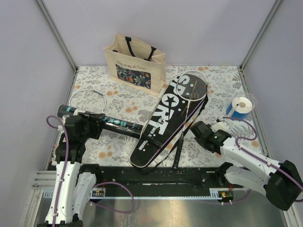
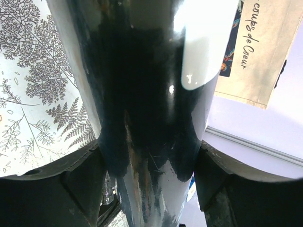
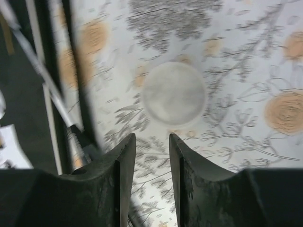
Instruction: Pack up the badminton gear
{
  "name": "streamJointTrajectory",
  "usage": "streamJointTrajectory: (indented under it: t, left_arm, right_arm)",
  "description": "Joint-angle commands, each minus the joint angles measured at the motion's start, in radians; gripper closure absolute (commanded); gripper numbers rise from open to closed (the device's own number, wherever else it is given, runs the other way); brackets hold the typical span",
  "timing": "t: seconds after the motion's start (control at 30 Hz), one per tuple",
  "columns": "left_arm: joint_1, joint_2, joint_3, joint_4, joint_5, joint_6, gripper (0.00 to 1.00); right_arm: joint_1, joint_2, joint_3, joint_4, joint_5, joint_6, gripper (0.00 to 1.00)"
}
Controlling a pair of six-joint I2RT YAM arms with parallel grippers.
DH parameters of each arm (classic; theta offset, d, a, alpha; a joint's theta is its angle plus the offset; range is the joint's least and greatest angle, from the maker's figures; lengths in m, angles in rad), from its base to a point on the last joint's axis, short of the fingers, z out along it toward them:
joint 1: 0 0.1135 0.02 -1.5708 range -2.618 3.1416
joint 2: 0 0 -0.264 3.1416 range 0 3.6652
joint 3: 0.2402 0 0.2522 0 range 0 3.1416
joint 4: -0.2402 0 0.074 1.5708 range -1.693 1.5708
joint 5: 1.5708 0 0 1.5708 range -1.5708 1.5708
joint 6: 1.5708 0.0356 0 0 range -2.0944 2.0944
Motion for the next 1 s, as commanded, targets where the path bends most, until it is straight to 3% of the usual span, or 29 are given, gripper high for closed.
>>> streamJointTrajectory:
  t: [0.0,0.8,0.87,0.97]
  left_arm:
    - [-0.001,-0.015,0.0,0.06,0.013,-0.001,0.82]
    - [0.001,-0.022,0.018,0.039,0.043,-0.06,0.83]
    - [0.001,-0.015,0.016,0.039,0.059,-0.07,0.83]
    - [-0.001,-0.008,0.012,0.039,0.079,-0.09,0.83]
  right_arm:
    - [-0.063,0.085,0.06,-0.158,0.064,0.168,0.58]
    - [-0.142,0.317,0.035,-0.078,-0.042,0.258,0.59]
    - [-0.145,0.322,0.037,-0.072,-0.04,0.256,0.62]
    - [-0.147,0.316,0.032,-0.066,-0.045,0.258,0.74]
